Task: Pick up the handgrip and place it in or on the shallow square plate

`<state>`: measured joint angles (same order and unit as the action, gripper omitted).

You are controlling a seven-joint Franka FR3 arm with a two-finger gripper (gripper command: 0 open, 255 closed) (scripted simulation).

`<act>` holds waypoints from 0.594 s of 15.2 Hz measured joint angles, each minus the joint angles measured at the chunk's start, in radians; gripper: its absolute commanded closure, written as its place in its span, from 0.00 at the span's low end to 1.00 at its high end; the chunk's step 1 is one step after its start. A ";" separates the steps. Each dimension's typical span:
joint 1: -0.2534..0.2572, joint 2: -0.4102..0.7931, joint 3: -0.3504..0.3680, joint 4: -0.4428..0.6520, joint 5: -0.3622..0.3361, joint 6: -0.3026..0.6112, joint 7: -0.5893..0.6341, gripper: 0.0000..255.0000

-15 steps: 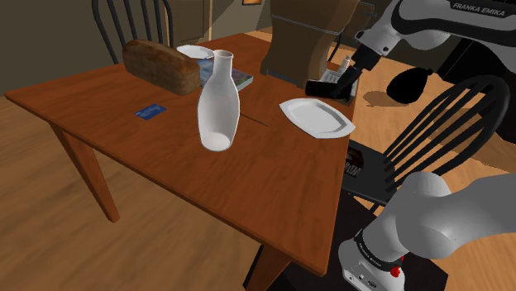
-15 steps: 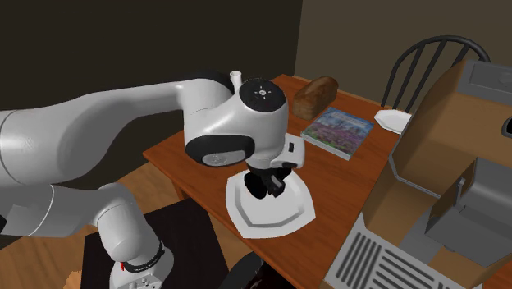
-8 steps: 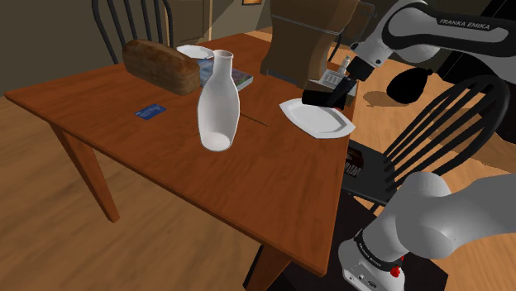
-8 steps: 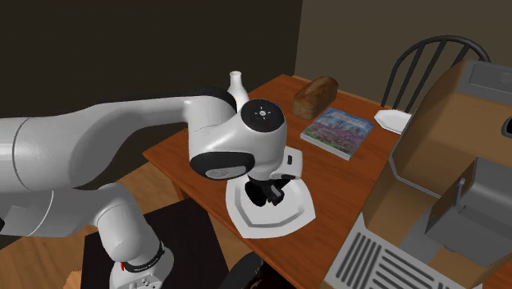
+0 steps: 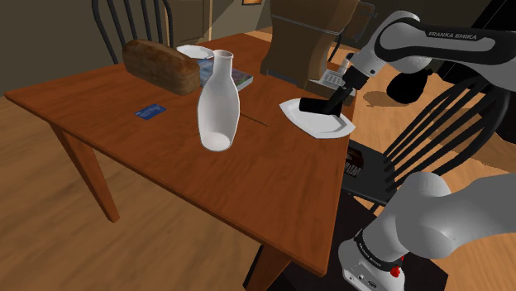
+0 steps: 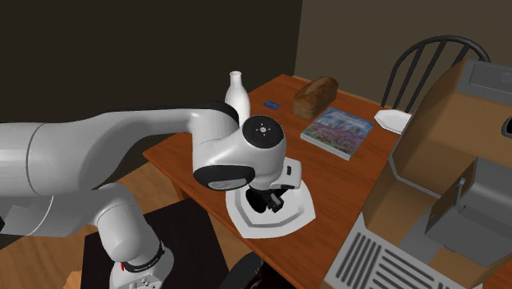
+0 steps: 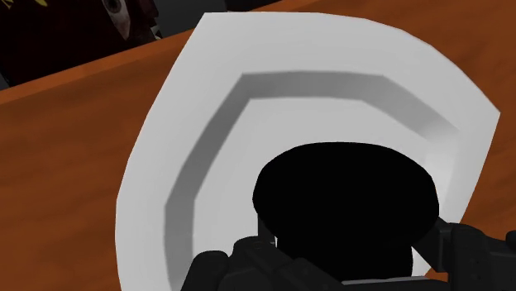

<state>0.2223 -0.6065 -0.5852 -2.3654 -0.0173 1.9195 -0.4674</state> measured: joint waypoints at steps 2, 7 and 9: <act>0.000 0.000 0.000 -0.001 0.000 0.002 0.000 1.00; 0.000 0.000 0.000 -0.002 0.000 0.002 0.000 0.00; 0.000 0.000 0.000 -0.002 0.000 0.002 0.000 0.00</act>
<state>0.2222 -0.6067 -0.5856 -2.3673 -0.0174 1.9220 -0.4678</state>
